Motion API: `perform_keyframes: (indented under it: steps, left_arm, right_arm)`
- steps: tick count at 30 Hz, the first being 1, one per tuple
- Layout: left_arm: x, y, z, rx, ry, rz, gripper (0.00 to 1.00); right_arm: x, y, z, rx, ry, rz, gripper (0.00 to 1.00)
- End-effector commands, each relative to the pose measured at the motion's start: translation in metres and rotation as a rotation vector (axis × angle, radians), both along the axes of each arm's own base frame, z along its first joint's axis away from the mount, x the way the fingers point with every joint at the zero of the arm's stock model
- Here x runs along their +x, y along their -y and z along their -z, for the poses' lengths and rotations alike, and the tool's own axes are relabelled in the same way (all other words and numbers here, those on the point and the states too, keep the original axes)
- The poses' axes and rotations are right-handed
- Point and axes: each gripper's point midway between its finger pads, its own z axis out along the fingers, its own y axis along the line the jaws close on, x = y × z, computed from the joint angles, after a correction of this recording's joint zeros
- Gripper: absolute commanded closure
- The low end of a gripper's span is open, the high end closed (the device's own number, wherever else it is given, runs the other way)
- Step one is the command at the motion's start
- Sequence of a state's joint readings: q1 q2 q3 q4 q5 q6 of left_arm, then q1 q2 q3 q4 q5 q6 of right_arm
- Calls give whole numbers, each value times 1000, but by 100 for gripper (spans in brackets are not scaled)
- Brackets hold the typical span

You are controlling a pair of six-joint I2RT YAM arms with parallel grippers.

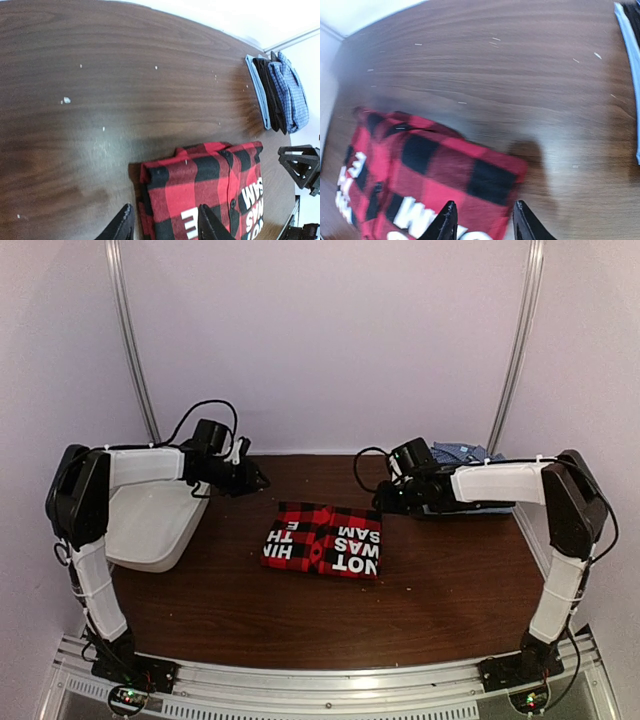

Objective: Fold and stack the long sleeve shirts
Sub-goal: Fold the 2/3-rectangle-folded shirt at the center of the board, then adjust the square-folded shirt at the center of the board.

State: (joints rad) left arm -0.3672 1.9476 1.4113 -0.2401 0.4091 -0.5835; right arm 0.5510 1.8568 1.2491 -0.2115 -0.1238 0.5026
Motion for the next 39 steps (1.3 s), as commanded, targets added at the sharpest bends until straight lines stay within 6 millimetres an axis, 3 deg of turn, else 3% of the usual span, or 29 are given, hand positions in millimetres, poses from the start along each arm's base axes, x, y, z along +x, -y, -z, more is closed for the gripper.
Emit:
perform_keyframes:
  steps: [1, 6, 11, 19, 24, 28, 32, 39]
  left_arm:
    - [-39, 6, -14, -20, 25, 73, 57]
    - [-76, 19, -7, -22, 7, 129, 60]
    - [-97, 24, 3, -30, -10, 132, 62]
    - [-122, 20, 26, -16, -66, 121, 63]
    - [-128, 16, 34, -3, -85, 116, 63]
    - [-128, 15, 42, 8, -103, 107, 62]
    - [-123, 15, 48, 19, -114, 92, 61]
    - [-109, 21, 53, 20, -117, 98, 59]
  right_arm:
    - [-6, -39, -41, 32, 93, -40, 61]
    - [-6, -85, -36, 41, 84, -108, 68]
    - [-1, -108, -24, 45, 63, -146, 72]
    - [19, -122, 0, 23, 42, -184, 72]
    - [28, -122, 39, 6, -19, -190, 72]
    - [34, -115, 58, -14, -59, -175, 72]
    - [38, -109, 48, -21, -46, -171, 69]
    - [32, -101, -3, -6, 19, -171, 65]
